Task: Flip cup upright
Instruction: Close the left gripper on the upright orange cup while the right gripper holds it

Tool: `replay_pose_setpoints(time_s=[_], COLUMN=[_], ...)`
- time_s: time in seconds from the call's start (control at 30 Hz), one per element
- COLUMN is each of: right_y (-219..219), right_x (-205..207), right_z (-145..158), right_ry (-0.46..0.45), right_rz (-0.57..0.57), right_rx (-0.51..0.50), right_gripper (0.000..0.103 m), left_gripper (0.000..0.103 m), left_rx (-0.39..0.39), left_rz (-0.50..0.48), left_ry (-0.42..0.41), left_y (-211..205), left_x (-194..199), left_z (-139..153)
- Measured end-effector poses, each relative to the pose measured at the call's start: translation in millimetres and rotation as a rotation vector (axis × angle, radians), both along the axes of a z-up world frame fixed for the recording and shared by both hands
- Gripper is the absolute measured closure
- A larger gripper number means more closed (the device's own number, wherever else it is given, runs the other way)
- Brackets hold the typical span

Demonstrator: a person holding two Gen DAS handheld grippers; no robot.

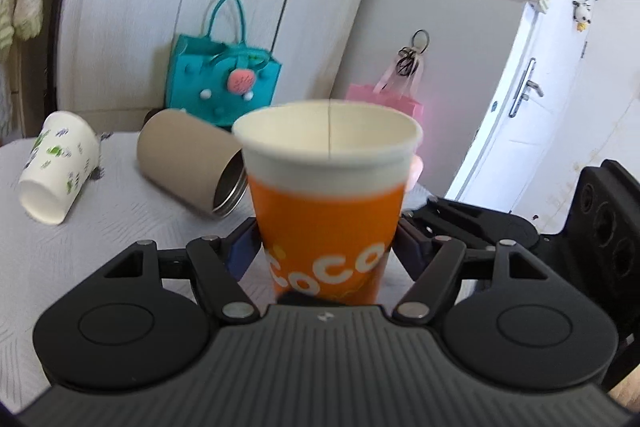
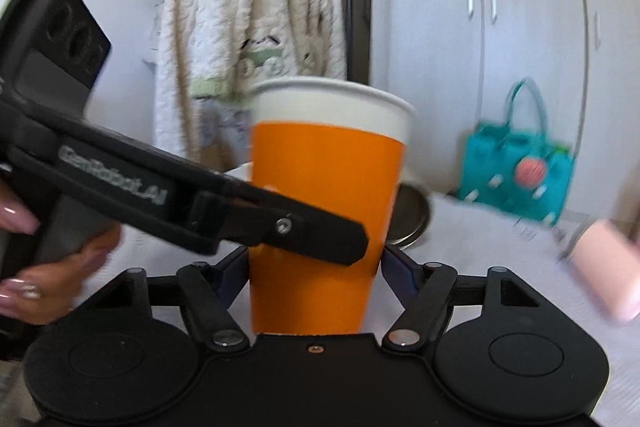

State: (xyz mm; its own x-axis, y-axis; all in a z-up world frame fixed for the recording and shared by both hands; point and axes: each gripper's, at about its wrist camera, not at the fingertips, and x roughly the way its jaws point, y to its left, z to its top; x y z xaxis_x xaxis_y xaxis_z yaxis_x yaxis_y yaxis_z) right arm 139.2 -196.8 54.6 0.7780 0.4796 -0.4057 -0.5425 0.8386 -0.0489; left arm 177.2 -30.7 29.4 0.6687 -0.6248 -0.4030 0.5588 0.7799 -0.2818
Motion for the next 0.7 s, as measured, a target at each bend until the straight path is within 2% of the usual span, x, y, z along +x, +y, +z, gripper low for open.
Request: replay_pose_setpoints(time_s=[0.1,0.37,0.47,0.7], right_y=[6,2,11,11], right_x=[3,15,22,42], right_z=[-4,-10,-12,-13], right_ry=[-0.059,-0.035,-0.060,0.093], right_rz=[-0.036,-0.076,-0.108,-0.088], right_rx=[-0.052,-0.010,-0.034,0.029], right_gripper=[0.028,0.030,0.030,0.030], left_gripper=[0.033,0.033,0.033,0.033], left_rx=[0.032,0.051,0.050,0.121], left_rz=[0.017,0.018,0.045,0.039], left_ry=[-0.038,-0.090,-0.107,-0.088], left_y=[-5,-12,-11,-12], left_x=[-3,1,4,13], left_z=[3,1,0,-6])
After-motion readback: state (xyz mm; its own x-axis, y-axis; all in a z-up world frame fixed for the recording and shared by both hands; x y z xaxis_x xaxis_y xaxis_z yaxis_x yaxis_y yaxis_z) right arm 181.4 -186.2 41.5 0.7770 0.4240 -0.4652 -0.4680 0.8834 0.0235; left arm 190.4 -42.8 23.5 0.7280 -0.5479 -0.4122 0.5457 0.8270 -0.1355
